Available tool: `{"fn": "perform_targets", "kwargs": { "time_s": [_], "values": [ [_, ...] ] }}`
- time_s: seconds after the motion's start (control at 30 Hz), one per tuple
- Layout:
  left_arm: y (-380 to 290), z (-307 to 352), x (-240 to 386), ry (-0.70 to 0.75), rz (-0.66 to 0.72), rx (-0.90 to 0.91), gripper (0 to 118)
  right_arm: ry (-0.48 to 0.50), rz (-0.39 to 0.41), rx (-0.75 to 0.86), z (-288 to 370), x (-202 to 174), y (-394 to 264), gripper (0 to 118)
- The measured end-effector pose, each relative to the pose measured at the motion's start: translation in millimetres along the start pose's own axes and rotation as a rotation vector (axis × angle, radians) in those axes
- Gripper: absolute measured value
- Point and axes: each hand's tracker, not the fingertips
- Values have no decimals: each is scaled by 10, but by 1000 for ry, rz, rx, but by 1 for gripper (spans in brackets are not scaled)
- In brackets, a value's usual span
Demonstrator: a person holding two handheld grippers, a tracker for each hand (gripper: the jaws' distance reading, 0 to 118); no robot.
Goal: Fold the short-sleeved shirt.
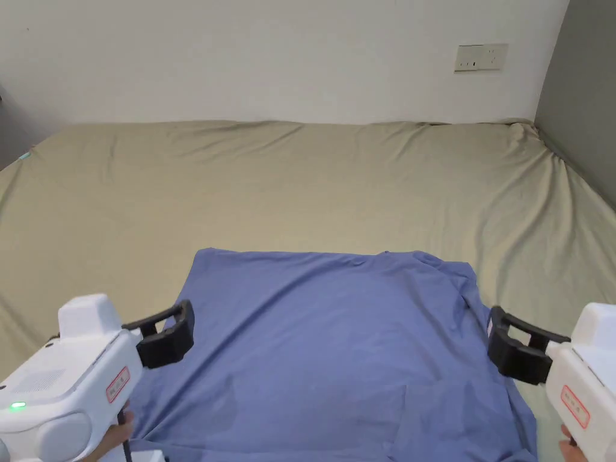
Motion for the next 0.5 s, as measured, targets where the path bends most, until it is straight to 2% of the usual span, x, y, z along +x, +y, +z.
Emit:
{"fn": "perform_targets", "kwargs": {
  "time_s": [0.07,0.2,0.23,0.27,0.3,0.33,0.37,0.4,0.43,0.5],
  "values": [
    [109,47,118,1,-34,67,114,-12,34,61,-10,-31,127,112],
    [168,96,255,6,-63,120,100,-42,80,123,87,-167,230,104],
    [162,95,265,2,-64,124,78,-51,84,127,106,-189,238,89],
    [154,101,277,-5,-66,124,51,-58,87,134,47,-131,212,71],
    [144,98,290,-5,-74,118,21,-59,93,140,-42,-44,180,45],
    [123,90,304,-6,-84,107,0,-72,109,140,-60,-30,173,7],
    [92,80,267,-7,-86,107,0,-63,120,141,-79,-19,161,2],
    [76,86,246,-29,-82,95,0,-70,118,140,-98,5,153,1],
    [56,90,227,-32,-82,86,0,-64,120,135,14,-175,184,1],
    [27,60,178,-2,-98,50,0,-71,118,132,-7,-155,157,2]
  ]
}}
